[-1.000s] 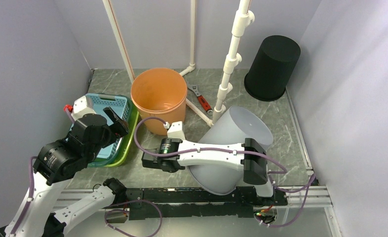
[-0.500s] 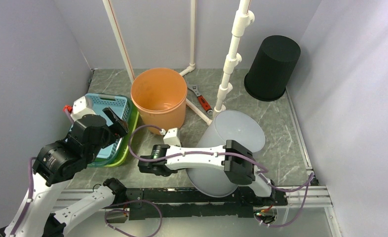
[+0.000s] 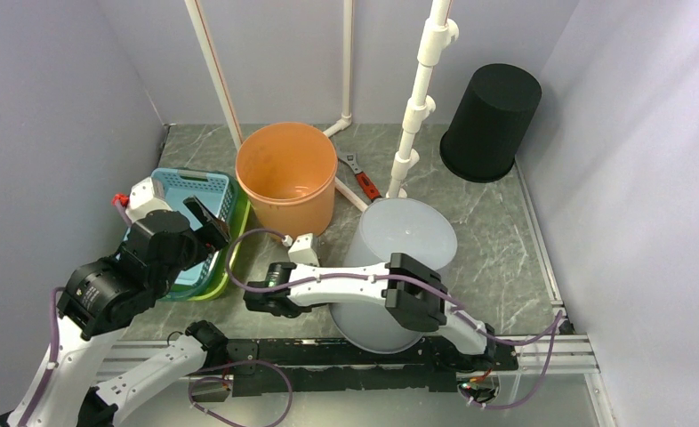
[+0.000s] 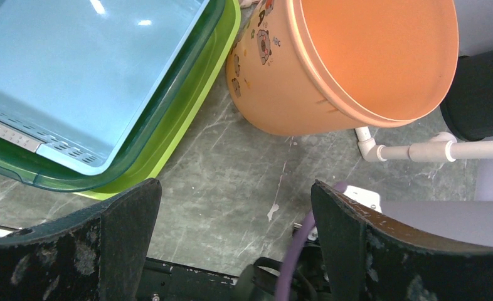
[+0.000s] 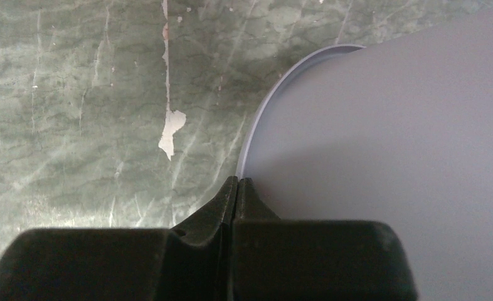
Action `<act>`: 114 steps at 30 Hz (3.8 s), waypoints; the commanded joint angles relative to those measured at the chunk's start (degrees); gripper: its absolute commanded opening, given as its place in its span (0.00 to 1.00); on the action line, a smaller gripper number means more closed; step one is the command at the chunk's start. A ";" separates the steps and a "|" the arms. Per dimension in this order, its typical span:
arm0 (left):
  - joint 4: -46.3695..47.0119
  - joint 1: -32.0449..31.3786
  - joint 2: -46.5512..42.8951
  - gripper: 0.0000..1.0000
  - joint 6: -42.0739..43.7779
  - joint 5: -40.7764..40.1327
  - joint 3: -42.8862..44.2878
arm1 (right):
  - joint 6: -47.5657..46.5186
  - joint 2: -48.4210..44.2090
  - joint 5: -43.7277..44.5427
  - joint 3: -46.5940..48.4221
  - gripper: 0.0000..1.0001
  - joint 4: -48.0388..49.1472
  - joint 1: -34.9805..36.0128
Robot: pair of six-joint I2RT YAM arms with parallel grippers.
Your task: Turn the large container upside down
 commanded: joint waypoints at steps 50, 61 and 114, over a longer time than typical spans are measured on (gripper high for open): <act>0.54 -0.18 0.38 0.95 3.23 -2.54 2.45 | -0.04 1.40 9.89 5.47 0.33 6.59 -3.79; -2.58 -0.18 -0.62 0.95 2.71 -6.80 5.08 | -16.56 -10.15 5.90 -0.97 0.56 22.87 0.61; 2.06 24.61 26.90 0.95 34.41 24.79 22.77 | -23.37 -35.81 8.47 3.08 1.00 7.20 -0.50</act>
